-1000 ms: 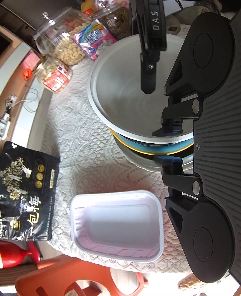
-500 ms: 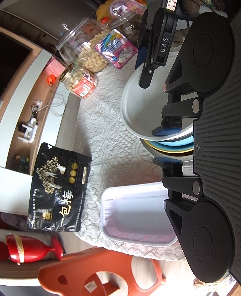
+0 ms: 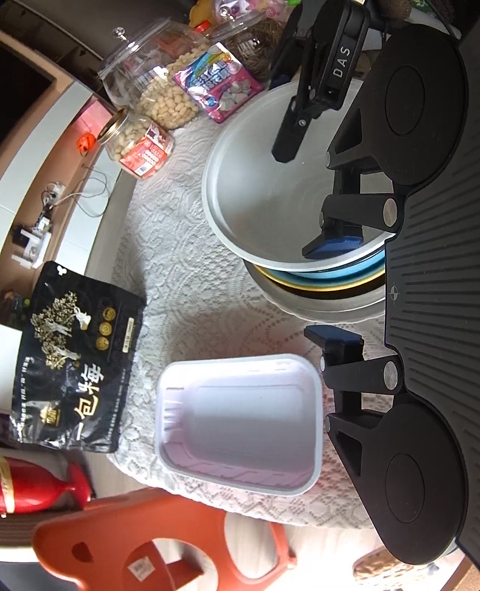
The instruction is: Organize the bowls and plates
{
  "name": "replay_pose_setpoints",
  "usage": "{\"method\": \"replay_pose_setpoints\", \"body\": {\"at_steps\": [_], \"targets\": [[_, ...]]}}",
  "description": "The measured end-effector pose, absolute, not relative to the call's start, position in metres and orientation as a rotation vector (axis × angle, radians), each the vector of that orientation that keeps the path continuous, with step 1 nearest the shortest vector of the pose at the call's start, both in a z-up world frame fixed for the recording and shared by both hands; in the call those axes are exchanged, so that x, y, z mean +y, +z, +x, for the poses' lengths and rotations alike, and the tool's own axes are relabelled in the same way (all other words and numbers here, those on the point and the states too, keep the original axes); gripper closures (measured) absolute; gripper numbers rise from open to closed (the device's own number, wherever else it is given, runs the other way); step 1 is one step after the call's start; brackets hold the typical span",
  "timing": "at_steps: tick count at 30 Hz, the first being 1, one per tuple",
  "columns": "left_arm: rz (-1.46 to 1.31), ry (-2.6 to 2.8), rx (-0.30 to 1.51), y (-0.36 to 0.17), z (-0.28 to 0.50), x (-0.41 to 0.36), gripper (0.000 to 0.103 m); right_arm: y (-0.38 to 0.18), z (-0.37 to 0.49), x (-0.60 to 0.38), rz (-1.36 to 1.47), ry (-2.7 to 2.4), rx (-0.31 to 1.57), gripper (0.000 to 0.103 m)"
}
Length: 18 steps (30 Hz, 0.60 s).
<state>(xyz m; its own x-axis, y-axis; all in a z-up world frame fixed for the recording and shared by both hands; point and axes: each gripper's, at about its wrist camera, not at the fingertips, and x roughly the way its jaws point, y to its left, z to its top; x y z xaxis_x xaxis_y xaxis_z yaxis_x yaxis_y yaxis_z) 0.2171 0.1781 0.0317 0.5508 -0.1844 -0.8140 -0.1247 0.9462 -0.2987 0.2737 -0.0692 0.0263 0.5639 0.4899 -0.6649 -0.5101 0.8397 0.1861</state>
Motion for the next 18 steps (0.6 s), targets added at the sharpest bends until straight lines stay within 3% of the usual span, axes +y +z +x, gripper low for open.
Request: {"method": "replay_pose_setpoints", "body": {"at_steps": [7, 13, 18], "targets": [[-0.288, -0.079, 0.929, 0.047, 0.209, 0.163, 0.057, -0.004, 0.3, -0.079, 0.085, 0.527, 0.978, 0.035], [-0.262, -0.091, 0.878, 0.063, 0.204, 0.159, 0.059, -0.002, 0.292, -0.077, 0.039, 0.519, 0.934, 0.035], [-0.313, -0.104, 0.837, 0.083, 0.2, 0.178, 0.059, 0.032, 0.279, -0.073, 0.013, 0.523, 0.816, 0.035]]}}
